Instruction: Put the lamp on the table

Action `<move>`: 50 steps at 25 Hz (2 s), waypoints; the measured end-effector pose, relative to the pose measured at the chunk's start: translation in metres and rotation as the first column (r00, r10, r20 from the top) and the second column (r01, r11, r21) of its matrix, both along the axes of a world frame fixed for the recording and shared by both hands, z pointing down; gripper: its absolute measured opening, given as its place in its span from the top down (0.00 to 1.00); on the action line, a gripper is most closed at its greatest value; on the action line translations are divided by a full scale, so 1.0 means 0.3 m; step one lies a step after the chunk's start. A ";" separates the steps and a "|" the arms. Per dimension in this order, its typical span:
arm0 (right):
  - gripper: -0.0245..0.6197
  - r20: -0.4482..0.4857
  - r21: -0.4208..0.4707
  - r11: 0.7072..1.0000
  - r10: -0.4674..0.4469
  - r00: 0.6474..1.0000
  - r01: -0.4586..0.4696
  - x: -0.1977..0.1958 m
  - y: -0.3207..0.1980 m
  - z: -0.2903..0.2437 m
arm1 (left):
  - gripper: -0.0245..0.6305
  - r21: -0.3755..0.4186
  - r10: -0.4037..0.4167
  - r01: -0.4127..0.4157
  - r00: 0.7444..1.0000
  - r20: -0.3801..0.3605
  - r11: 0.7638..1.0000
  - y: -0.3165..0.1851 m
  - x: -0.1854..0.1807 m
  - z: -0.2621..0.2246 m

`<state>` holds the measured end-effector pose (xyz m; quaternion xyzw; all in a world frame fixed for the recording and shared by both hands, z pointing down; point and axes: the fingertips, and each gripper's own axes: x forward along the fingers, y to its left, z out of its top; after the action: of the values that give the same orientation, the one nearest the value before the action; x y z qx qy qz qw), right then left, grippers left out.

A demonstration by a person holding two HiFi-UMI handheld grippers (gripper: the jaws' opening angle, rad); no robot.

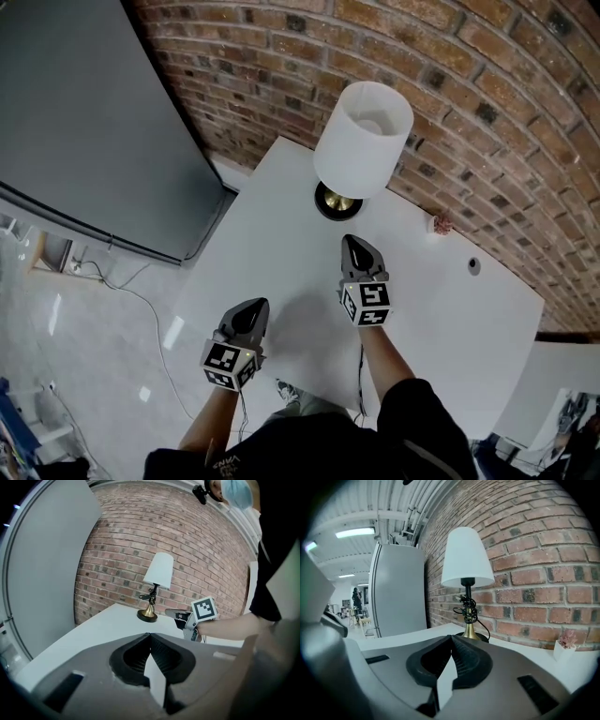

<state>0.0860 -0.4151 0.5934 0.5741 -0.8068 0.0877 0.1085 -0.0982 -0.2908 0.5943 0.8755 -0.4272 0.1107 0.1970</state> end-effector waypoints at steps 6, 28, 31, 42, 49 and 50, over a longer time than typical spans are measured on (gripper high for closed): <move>0.96 0.027 -0.006 1.000 -0.018 0.999 0.018 -0.009 0.186 -0.052 | 0.95 0.040 0.005 -0.005 1.000 0.000 0.999 0.098 -0.007 -0.049; 0.96 0.126 0.023 1.000 -0.021 0.992 0.018 -0.079 0.770 -0.283 | 0.95 0.095 0.029 -0.022 0.997 -0.073 0.995 0.519 -0.032 -0.202; 0.96 0.113 0.024 0.999 -0.035 0.993 0.032 -0.083 0.847 -0.305 | 0.95 0.099 0.031 -0.022 0.996 -0.085 0.995 0.569 -0.043 -0.227; 0.96 0.117 0.021 1.000 -0.009 0.993 0.007 -0.070 1.058 -0.345 | 0.95 0.132 0.053 -0.039 0.993 -0.102 0.991 0.707 -0.070 -0.278; 0.96 0.114 0.016 1.000 -0.017 0.993 0.016 -0.095 1.143 -0.354 | 0.95 0.140 0.064 -0.049 0.992 -0.106 0.989 0.787 -0.079 -0.296; 0.96 0.114 0.014 1.000 -0.018 0.993 0.017 -0.097 1.152 -0.350 | 0.95 0.142 0.069 -0.054 0.992 -0.104 0.988 0.798 -0.078 -0.295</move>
<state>0.0568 -0.0695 0.4885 0.5619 -0.8172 0.1141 0.0594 -0.1216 -0.0515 0.5057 0.9045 -0.3954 0.0387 0.1550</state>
